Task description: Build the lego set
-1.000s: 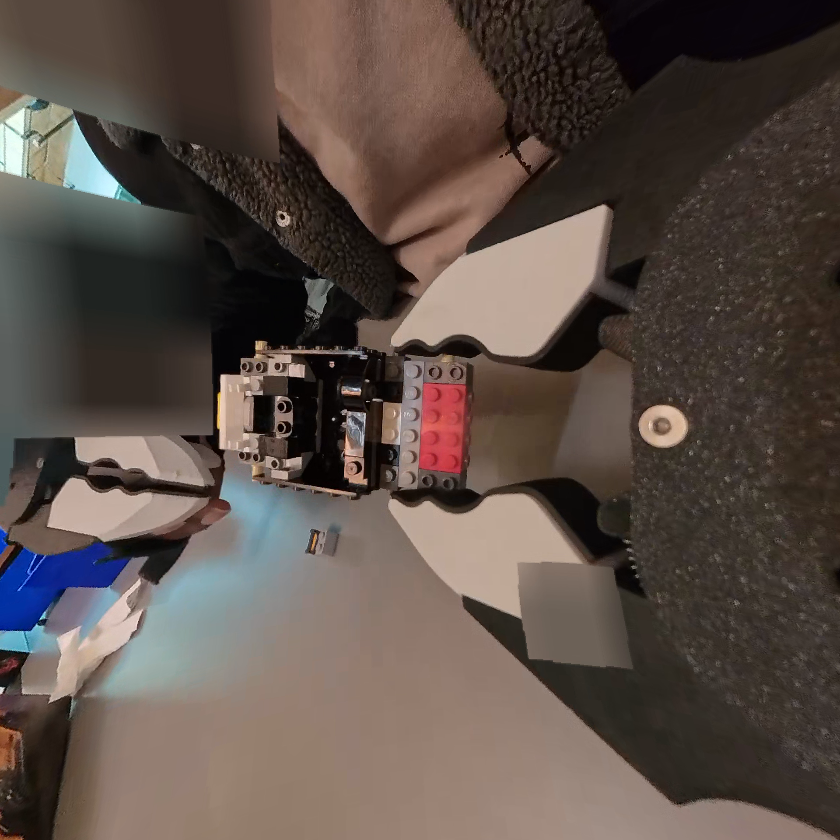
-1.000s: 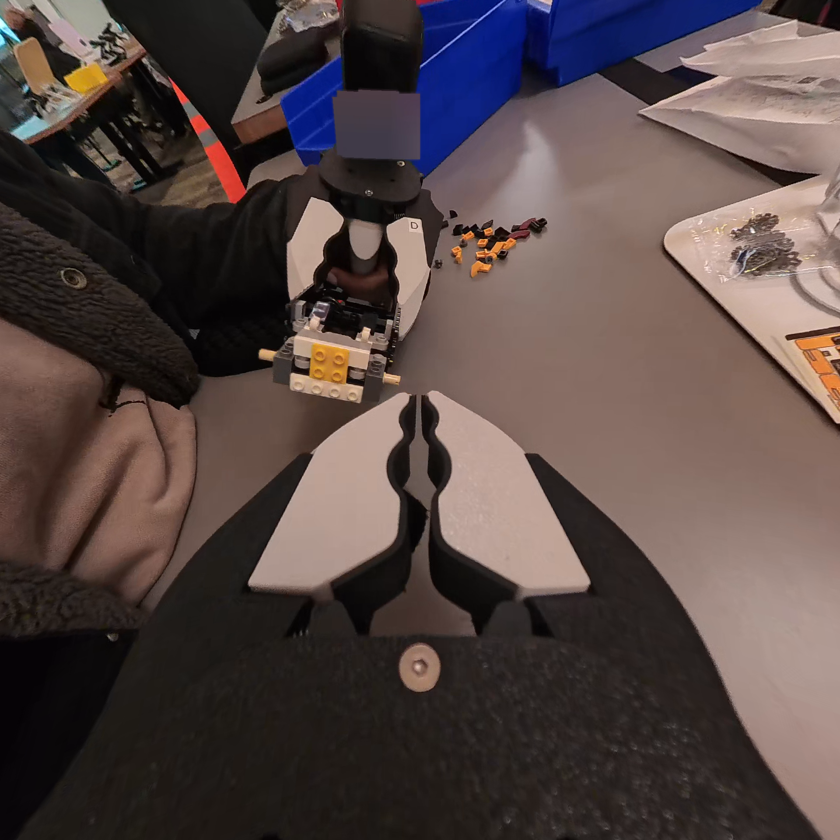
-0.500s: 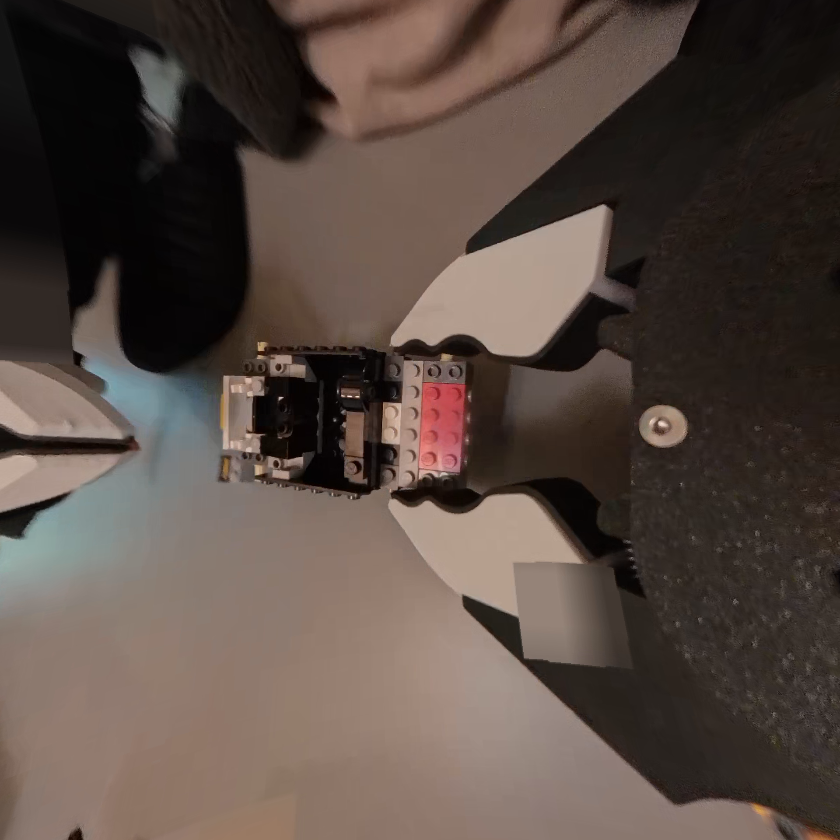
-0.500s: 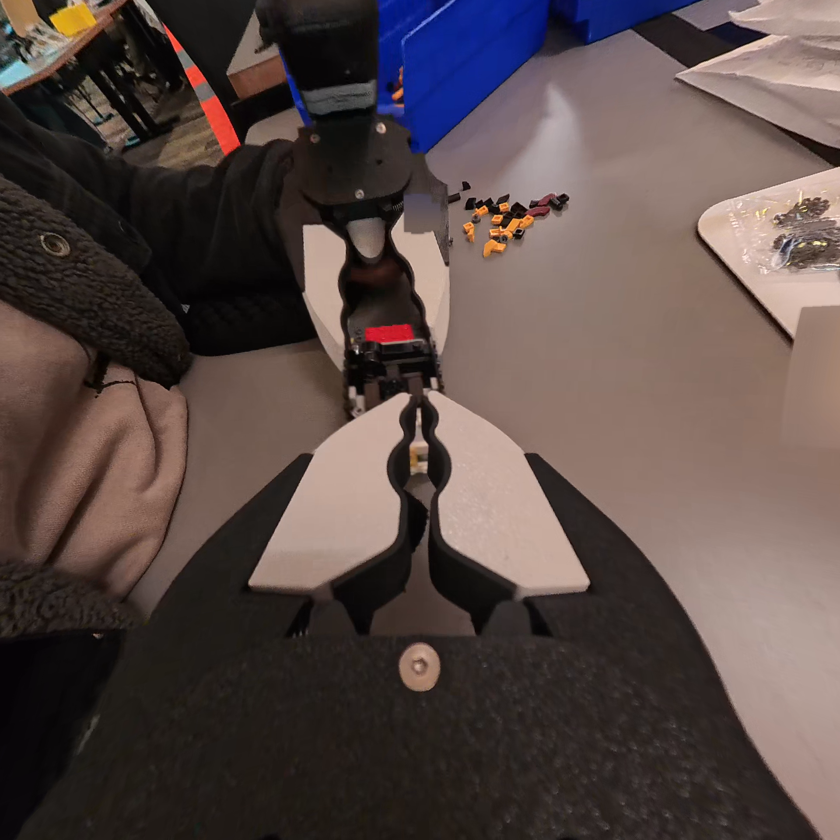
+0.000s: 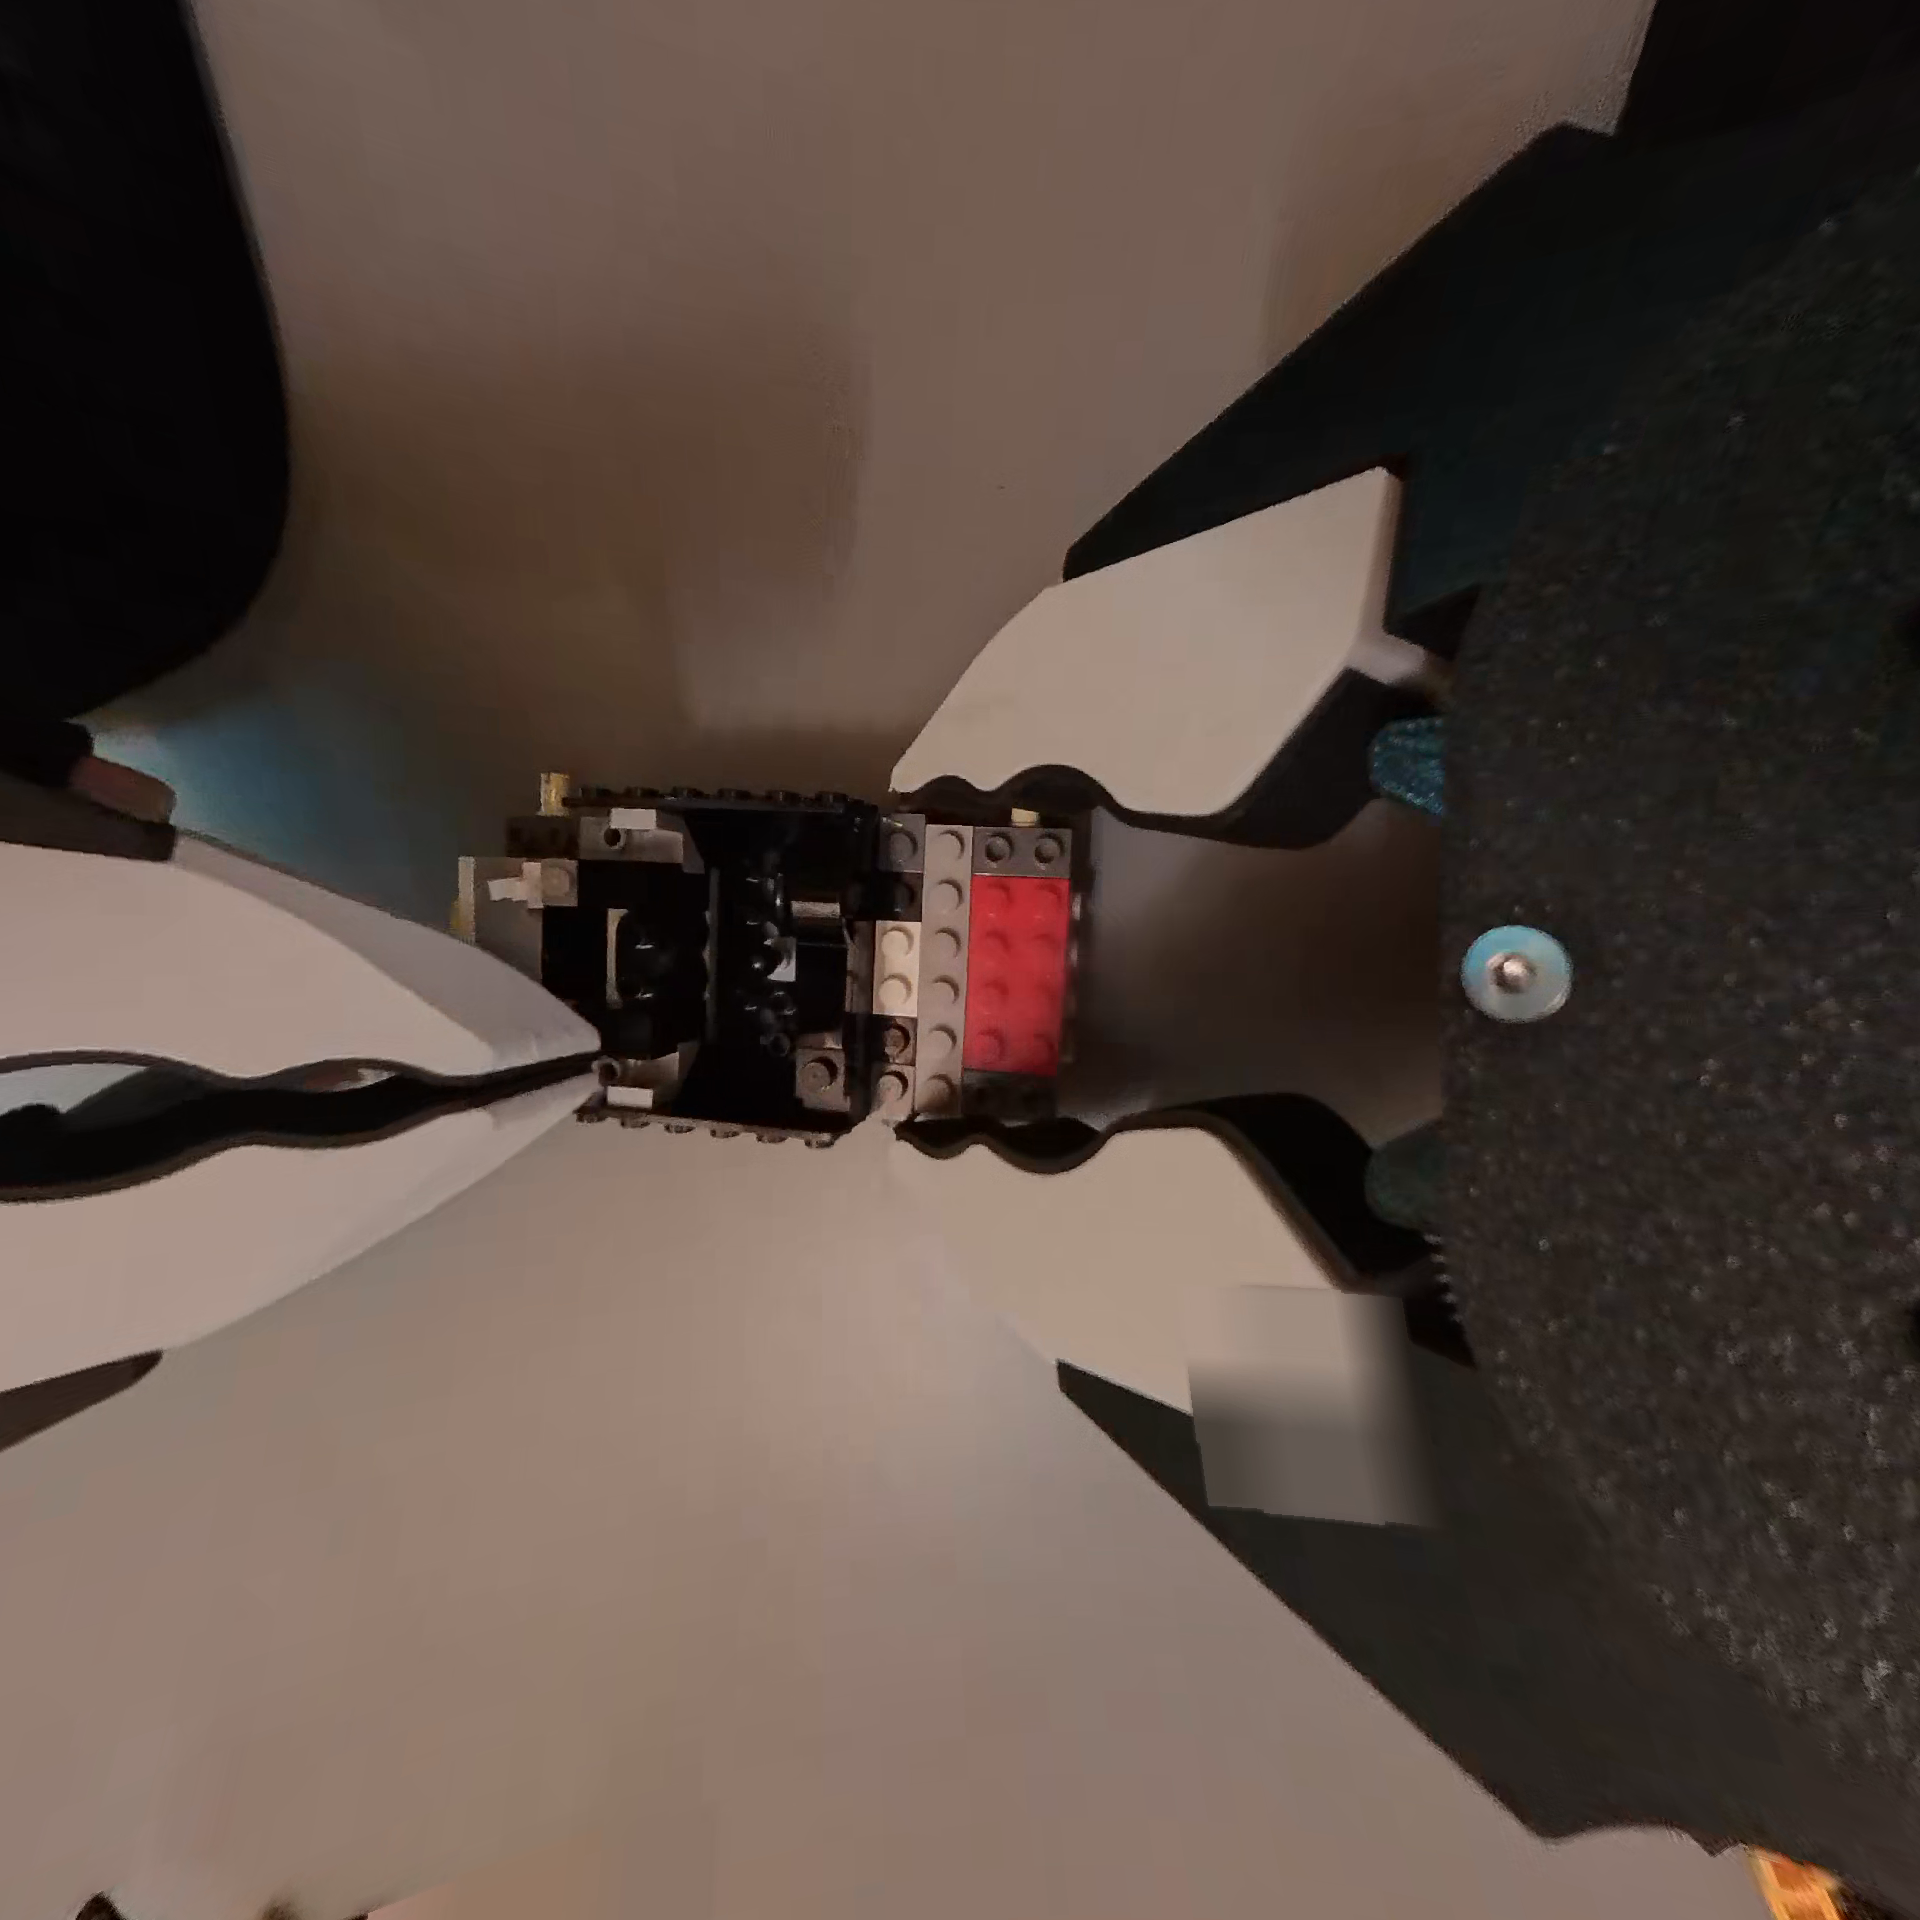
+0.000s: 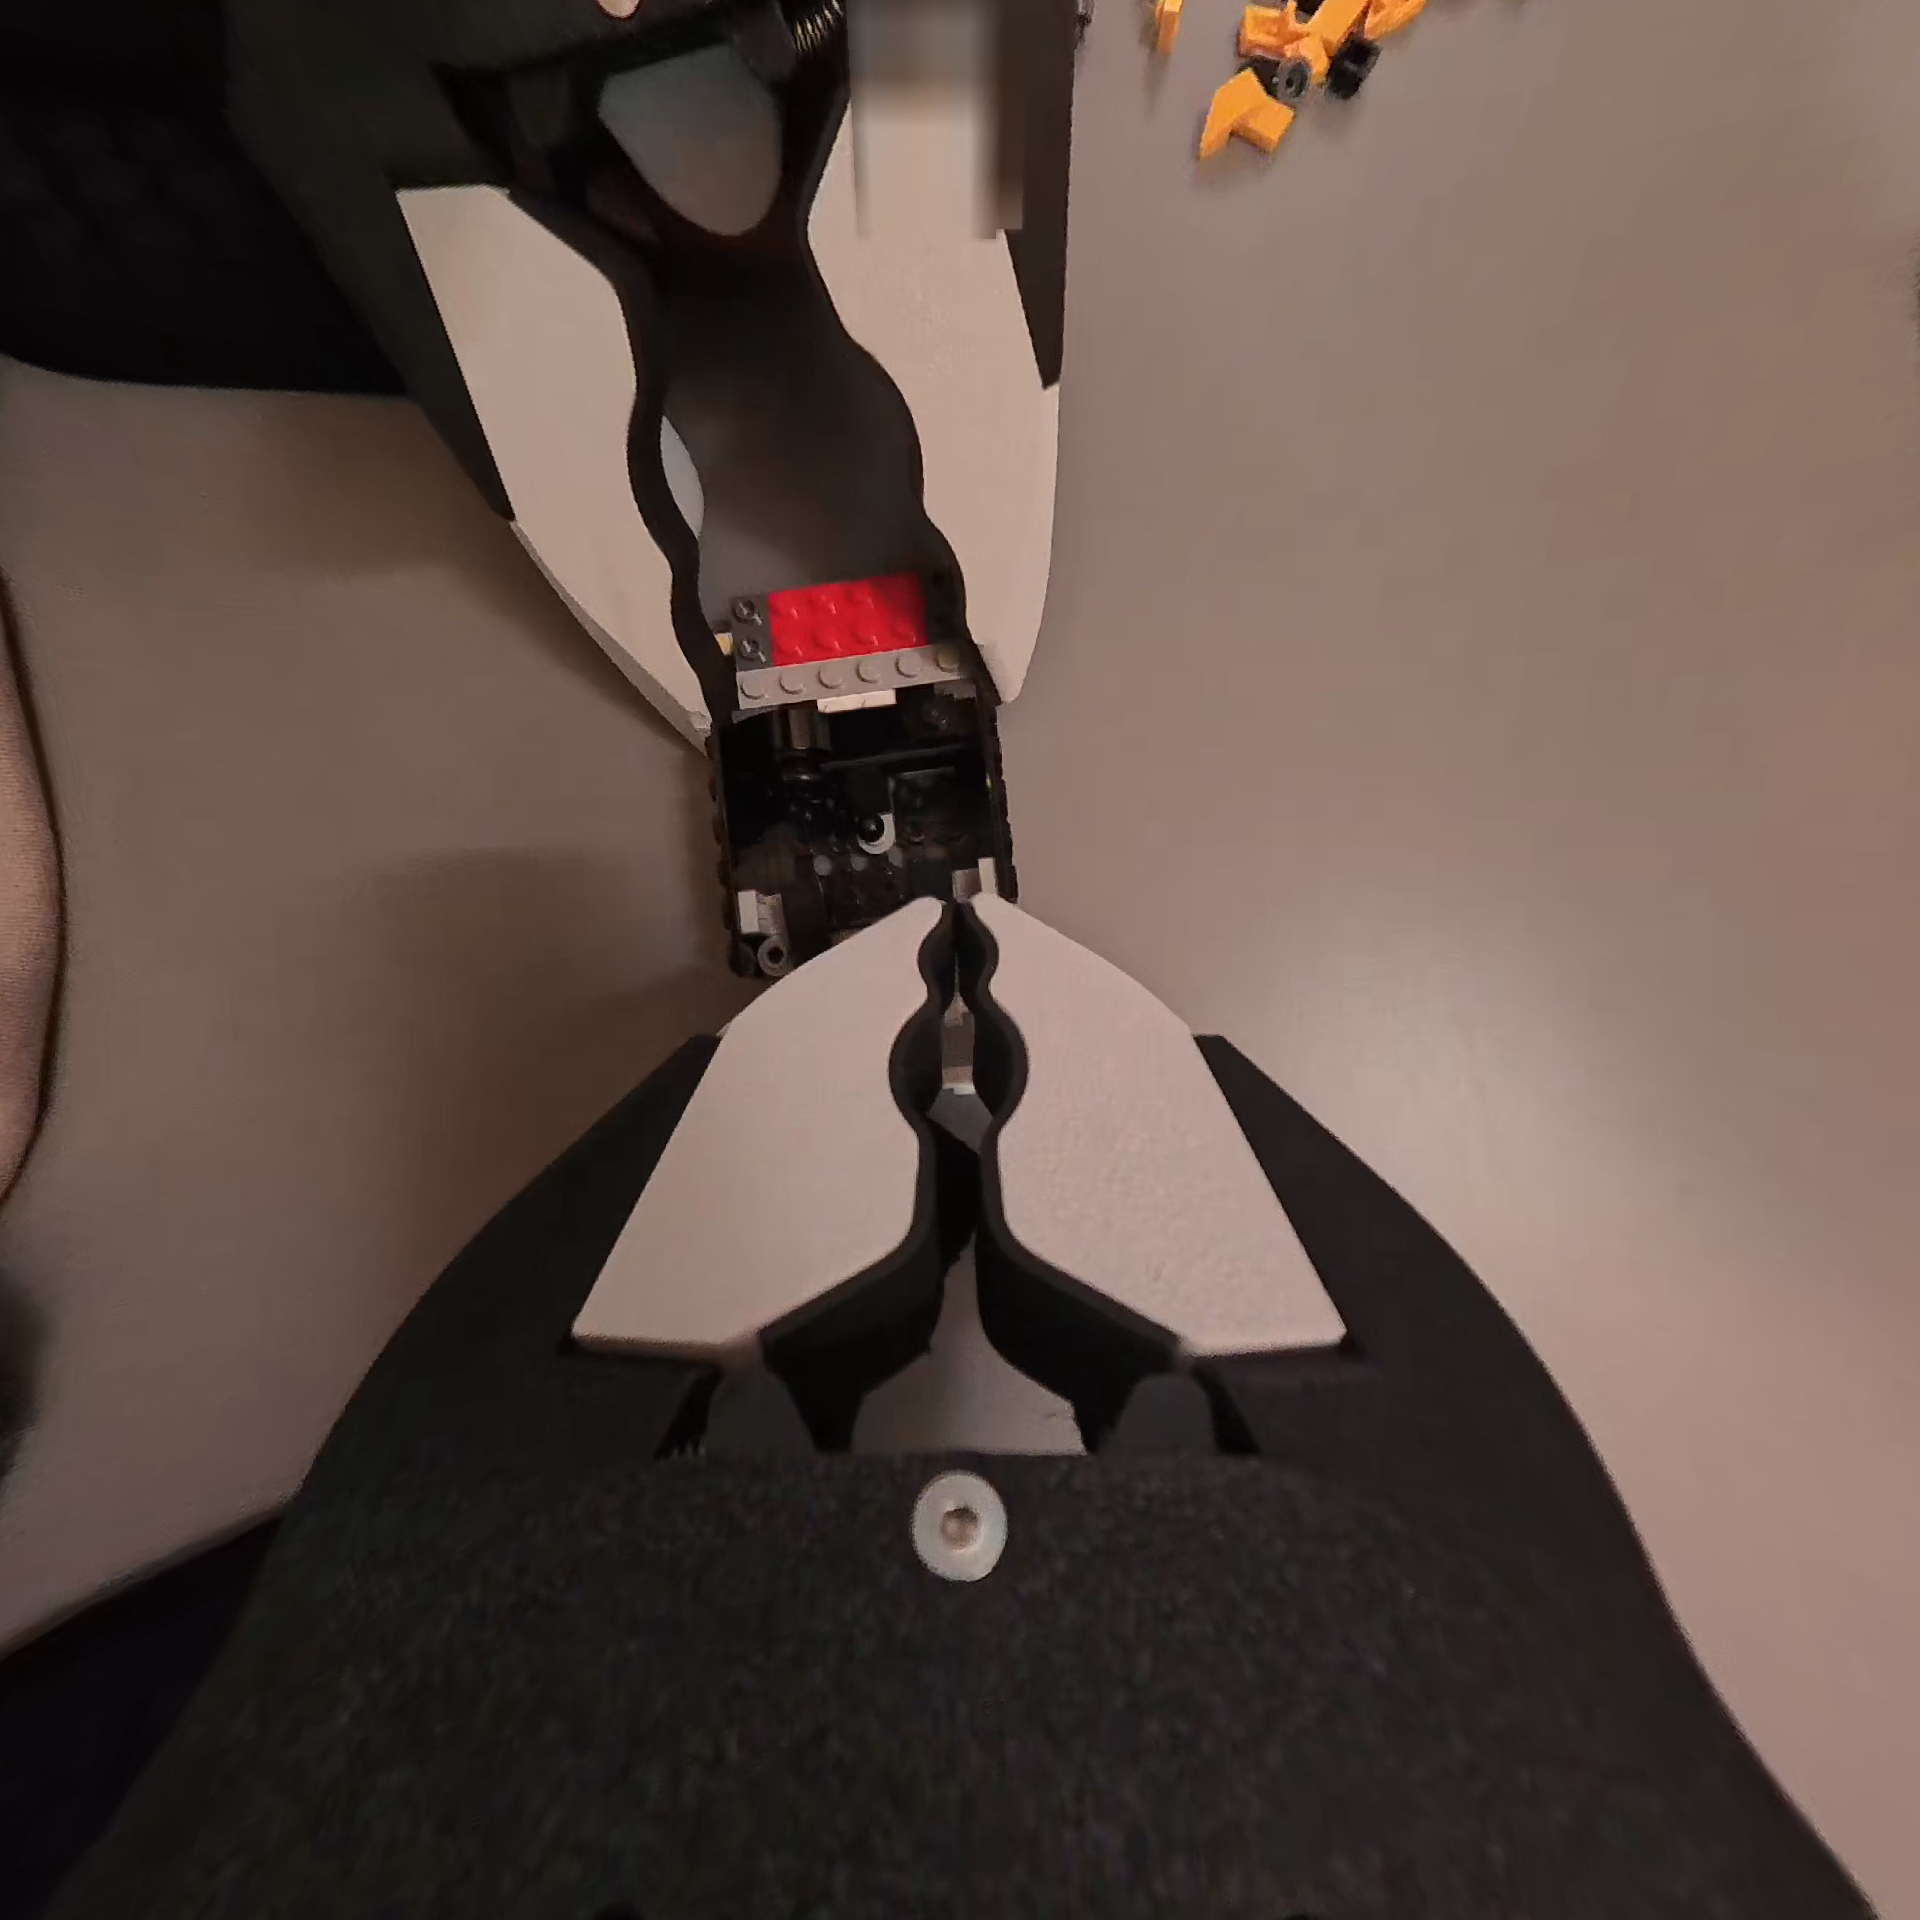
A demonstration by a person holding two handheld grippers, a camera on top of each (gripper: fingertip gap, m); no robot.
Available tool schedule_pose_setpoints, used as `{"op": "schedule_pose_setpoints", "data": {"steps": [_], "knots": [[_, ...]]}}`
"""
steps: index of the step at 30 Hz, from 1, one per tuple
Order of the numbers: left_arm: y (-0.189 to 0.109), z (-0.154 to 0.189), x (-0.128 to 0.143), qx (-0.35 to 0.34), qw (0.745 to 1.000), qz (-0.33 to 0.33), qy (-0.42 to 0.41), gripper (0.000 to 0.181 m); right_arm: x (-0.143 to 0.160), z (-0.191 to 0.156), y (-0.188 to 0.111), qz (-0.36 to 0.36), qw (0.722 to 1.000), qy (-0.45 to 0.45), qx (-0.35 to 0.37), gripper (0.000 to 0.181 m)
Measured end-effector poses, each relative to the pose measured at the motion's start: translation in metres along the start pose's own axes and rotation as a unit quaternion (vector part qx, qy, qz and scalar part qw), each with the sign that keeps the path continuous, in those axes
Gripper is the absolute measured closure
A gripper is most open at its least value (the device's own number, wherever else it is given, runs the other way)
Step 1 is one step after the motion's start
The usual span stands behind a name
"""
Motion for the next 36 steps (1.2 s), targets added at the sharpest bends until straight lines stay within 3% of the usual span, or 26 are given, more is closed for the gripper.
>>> {"op": "schedule_pose_setpoints", "data": {"steps": [9, 19, 36], "knots": [[0.001, 0.000, 0.001, 0.003, 1.000, 0.005, -0.011, 0.125, -0.008, -0.005, 0.003, -0.063, 0.997, -0.033, -0.003, 0.181], [0.000, 0.000, 0.001, 0.005, 1.000, 0.007, -0.015, 0.125, -0.008, -0.001, 0.005, -0.091, 0.995, 0.009, -0.030, 0.181], [0.000, 0.000, 0.001, 0.009, 1.000, 0.010, -0.021, 0.125, -0.007, 0.005, -0.001, -0.061, 0.996, 0.050, -0.043, 0.181]]}}
Point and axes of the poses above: each gripper's, where its closed fingertips meet, y out along the fingers, x out of its underside, z = x × y across the jaws, the point moved 5 cm from there along -y, back along the fingers, and after that the axes turned 6 degrees about y, right-handed, at the moved point
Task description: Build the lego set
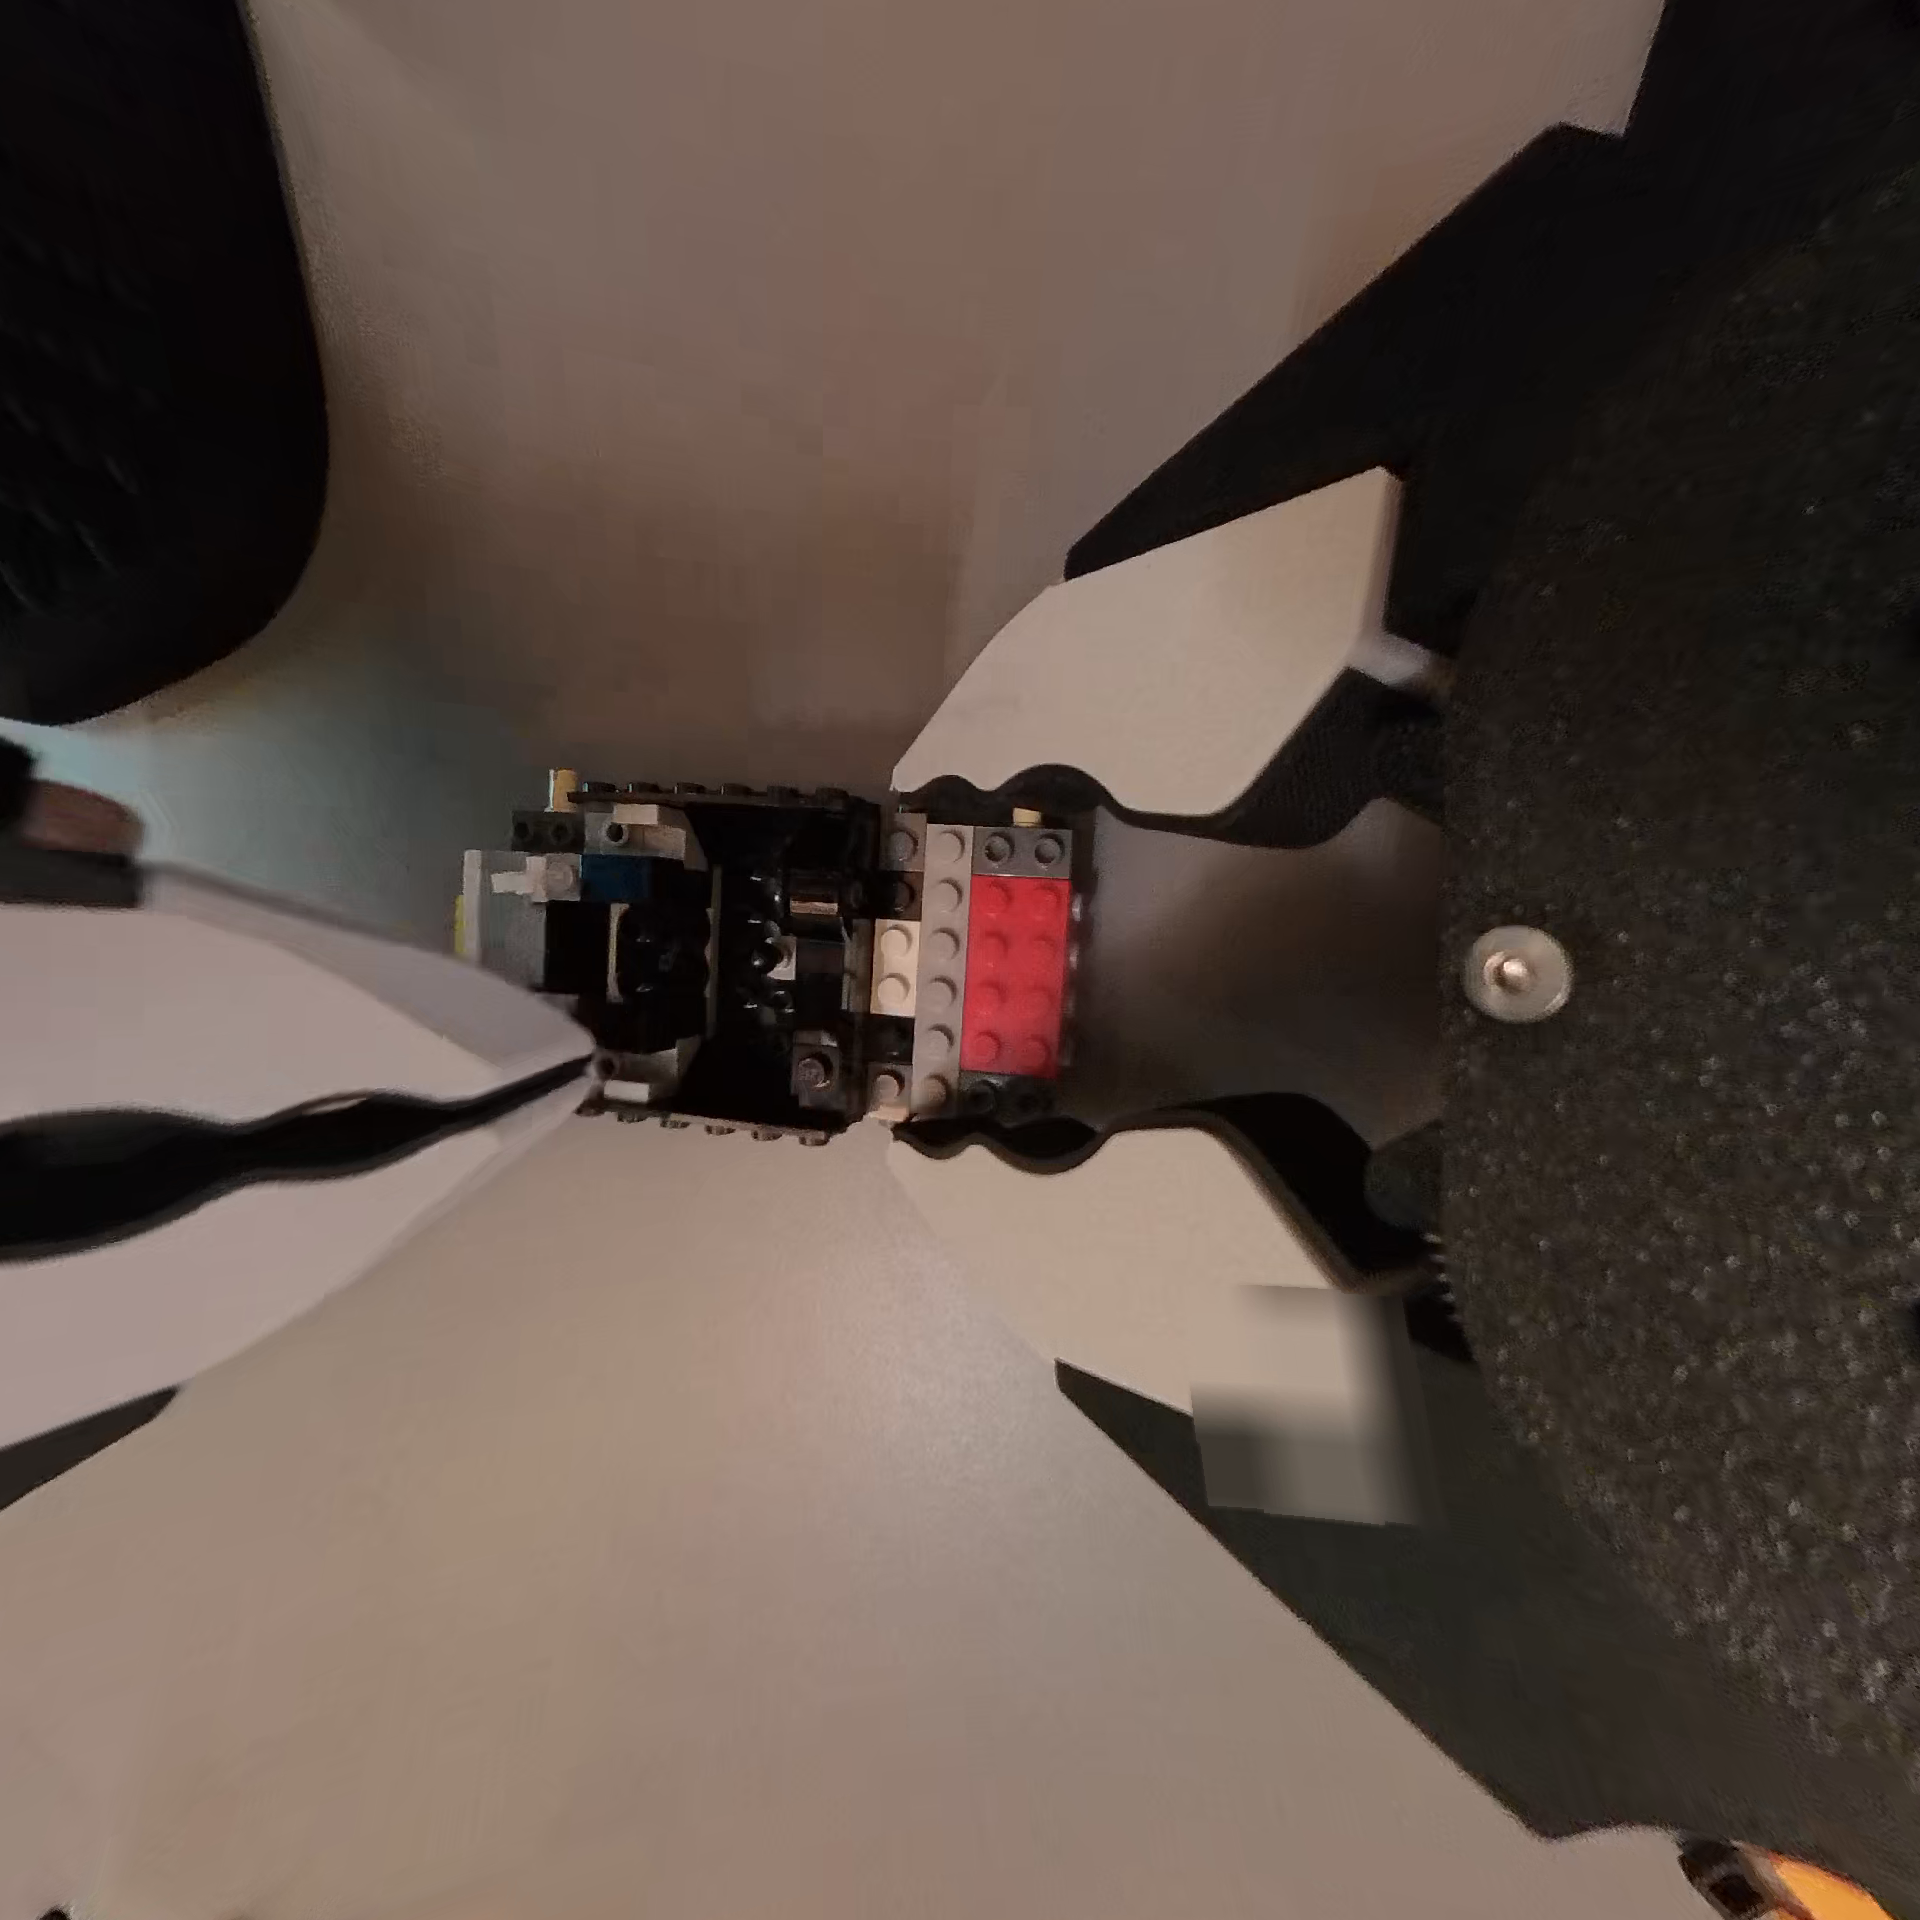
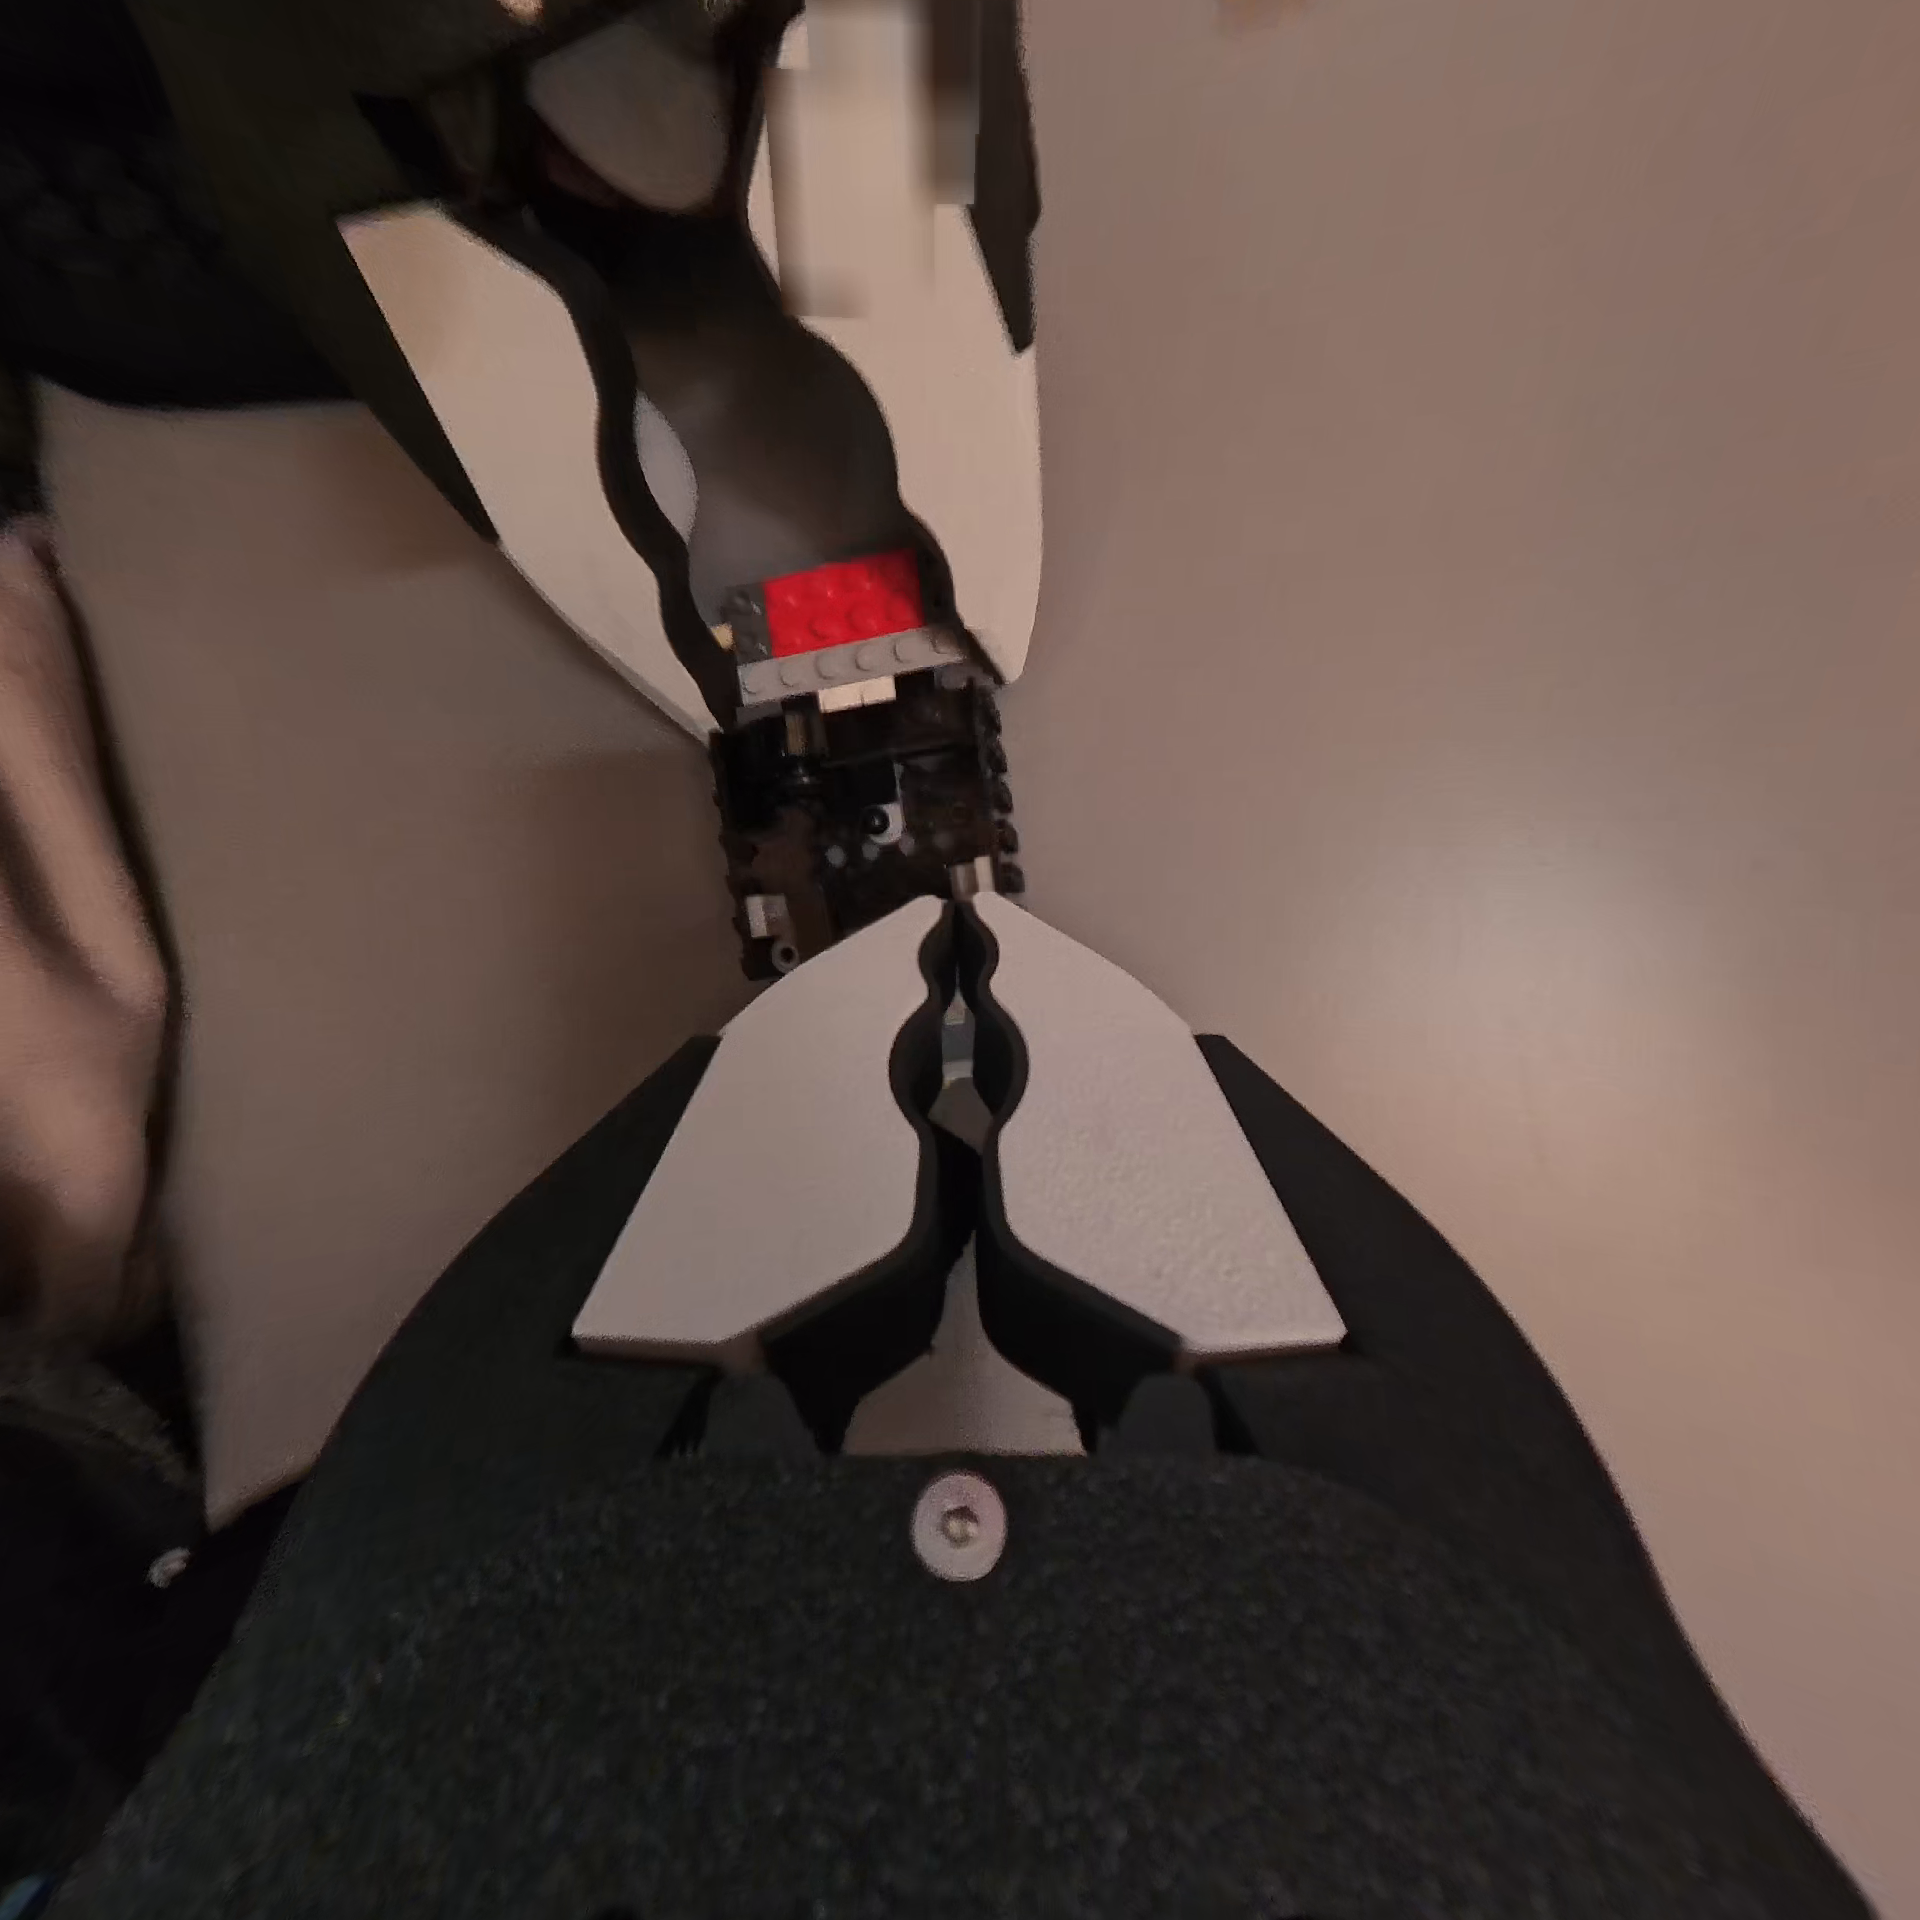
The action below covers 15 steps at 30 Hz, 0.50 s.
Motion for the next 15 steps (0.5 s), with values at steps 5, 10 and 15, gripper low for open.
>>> {"op": "schedule_pose_setpoints", "data": {"steps": [5, 10, 15], "knots": [[0.000, 0.000, 0.000, 0.004, 1.000, 0.004, -0.007, 0.125, -0.008, 0.002, -0.024, 0.053, 0.999, -0.001, 0.008, 0.181], [0.000, 0.000, 0.000, 0.004, 1.000, 0.004, -0.007, 0.125, -0.001, -0.004, -0.004, -0.001, 0.999, -0.034, 0.022, 0.181], [0.000, 0.000, 0.000, 0.002, 1.000, 0.001, -0.005, 0.125, -0.001, -0.004, 0.004, -0.030, 0.998, -0.048, 0.025, 0.181]]}}
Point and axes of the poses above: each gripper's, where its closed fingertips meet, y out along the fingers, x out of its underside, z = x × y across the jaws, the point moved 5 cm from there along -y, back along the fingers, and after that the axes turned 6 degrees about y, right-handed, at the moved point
